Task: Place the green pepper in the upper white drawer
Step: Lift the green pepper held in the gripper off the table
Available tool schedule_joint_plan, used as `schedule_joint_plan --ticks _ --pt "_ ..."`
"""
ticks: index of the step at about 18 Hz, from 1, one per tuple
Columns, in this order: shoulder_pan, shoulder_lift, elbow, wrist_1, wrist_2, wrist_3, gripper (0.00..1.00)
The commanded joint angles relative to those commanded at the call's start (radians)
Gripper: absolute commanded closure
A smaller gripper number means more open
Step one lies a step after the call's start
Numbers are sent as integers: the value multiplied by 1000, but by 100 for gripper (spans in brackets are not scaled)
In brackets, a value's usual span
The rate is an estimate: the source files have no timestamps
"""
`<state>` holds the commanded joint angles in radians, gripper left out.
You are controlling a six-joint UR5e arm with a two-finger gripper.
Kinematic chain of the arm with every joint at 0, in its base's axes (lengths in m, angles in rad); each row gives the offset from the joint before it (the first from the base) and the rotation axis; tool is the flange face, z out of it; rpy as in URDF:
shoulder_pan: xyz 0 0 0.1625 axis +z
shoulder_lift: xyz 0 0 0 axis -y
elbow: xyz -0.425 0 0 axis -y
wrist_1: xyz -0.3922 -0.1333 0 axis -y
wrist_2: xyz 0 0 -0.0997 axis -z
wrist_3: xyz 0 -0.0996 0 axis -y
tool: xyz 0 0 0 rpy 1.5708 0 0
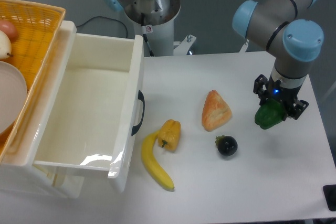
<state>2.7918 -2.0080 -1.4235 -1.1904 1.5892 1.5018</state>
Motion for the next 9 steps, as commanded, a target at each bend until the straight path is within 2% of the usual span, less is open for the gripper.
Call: schedule_joint_plan --ticks 2,9 --pt "-2 11 2 -2 -6 -6 50" --pt "-31 81 -2 -17 -87 -182 50"
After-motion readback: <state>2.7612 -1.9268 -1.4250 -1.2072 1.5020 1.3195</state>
